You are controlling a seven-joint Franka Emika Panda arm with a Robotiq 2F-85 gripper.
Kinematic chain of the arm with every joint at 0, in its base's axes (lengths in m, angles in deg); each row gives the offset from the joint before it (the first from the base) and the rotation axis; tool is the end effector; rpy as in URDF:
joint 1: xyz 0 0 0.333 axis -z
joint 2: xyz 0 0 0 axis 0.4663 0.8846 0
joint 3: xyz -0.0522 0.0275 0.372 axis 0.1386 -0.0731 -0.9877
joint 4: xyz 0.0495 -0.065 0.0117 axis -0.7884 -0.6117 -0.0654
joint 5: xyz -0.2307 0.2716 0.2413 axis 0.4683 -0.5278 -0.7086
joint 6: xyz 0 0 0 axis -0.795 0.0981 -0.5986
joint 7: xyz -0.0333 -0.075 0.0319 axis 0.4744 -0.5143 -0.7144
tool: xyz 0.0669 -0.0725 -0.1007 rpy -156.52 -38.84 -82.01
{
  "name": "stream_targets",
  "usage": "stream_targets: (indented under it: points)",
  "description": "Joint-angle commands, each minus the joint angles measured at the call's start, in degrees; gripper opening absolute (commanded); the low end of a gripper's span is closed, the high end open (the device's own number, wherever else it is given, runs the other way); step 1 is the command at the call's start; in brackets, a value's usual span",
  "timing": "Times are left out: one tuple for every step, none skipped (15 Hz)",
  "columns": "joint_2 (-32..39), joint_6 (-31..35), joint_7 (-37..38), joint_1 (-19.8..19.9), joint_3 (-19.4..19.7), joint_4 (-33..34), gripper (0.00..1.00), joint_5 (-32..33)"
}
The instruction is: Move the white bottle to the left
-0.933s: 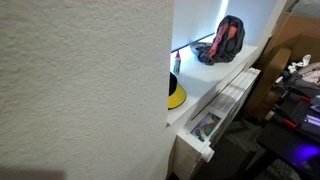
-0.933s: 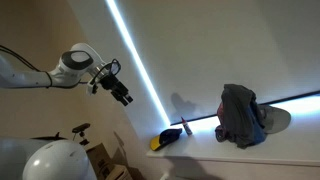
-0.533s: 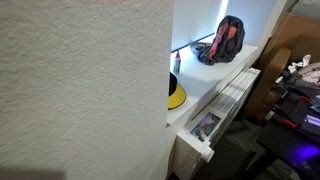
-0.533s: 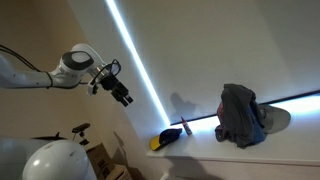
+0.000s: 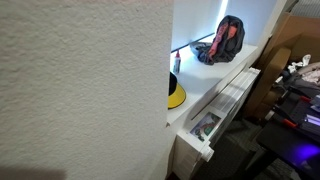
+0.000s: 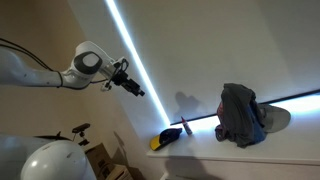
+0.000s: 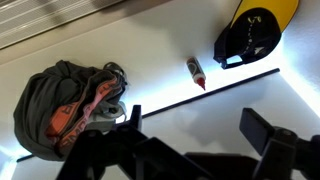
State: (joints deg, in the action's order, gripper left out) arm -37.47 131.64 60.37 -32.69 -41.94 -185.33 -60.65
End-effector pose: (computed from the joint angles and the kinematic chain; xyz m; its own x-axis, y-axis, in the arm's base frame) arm 0.3322 0.1579 0.5463 0.8705 -0.2132 0.4437 -0.1667 -0.9757 -0.1419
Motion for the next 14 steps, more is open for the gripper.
stream_targets:
  points:
    - [13.8,10.9,-1.3,1.2,-0.5,-0.2,1.00,-1.2]
    - [17.3,14.0,-2.7,1.0,0.2,-0.7,1.00,-0.5]
    - [18.7,16.1,-3.2,0.5,0.7,-1.7,1.00,-0.1]
    - [14.1,12.1,-0.9,0.0,0.4,-1.4,1.00,0.1]
    - [17.1,14.3,-1.4,-0.1,0.8,-1.6,1.00,0.2]
    - [18.9,15.4,-1.7,-0.1,1.0,-1.6,1.00,0.2]
    - [19.7,15.8,-1.8,-0.1,1.1,-1.5,1.00,0.2]
    - [21.3,16.9,-1.1,0.6,0.9,-0.1,1.00,0.5]
    - [24.0,18.9,-0.4,0.9,0.6,1.9,1.00,0.3]
    - [26.9,20.5,0.3,1.2,0.2,4.5,1.00,0.4]
    - [29.7,23.2,0.8,1.9,-0.5,6.7,1.00,1.4]
    - [32.7,25.0,1.4,2.2,-1.1,9.3,1.00,2.5]
    - [35.6,26.6,2.6,2.8,-1.8,11.7,1.00,4.1]
    - [36.3,27.9,2.7,2.4,-1.7,12.1,1.00,5.3]
